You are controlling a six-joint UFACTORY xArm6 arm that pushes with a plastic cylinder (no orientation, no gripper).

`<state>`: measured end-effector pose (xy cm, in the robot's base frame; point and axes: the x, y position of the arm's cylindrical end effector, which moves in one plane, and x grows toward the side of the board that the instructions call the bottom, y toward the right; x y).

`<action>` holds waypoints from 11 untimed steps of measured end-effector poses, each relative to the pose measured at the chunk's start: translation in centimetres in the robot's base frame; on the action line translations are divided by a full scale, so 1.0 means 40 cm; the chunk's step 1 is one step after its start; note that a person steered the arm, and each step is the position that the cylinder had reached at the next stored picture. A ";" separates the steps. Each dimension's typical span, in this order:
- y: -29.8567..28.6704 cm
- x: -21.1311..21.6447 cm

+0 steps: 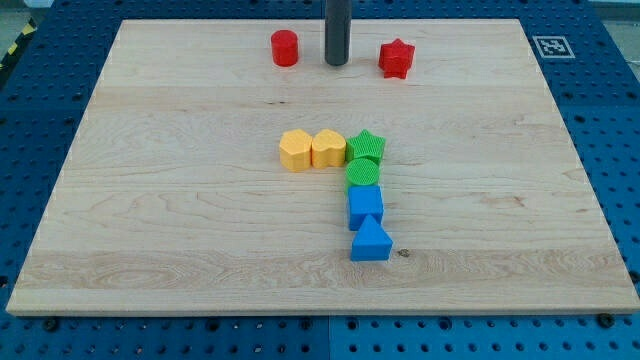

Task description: Push the red star to the right of the green star

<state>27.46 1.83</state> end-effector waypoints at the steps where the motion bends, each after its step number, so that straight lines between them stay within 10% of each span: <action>1: 0.000 -0.020; 5: 0.275 -0.004; 11: 0.298 0.194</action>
<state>35.23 13.75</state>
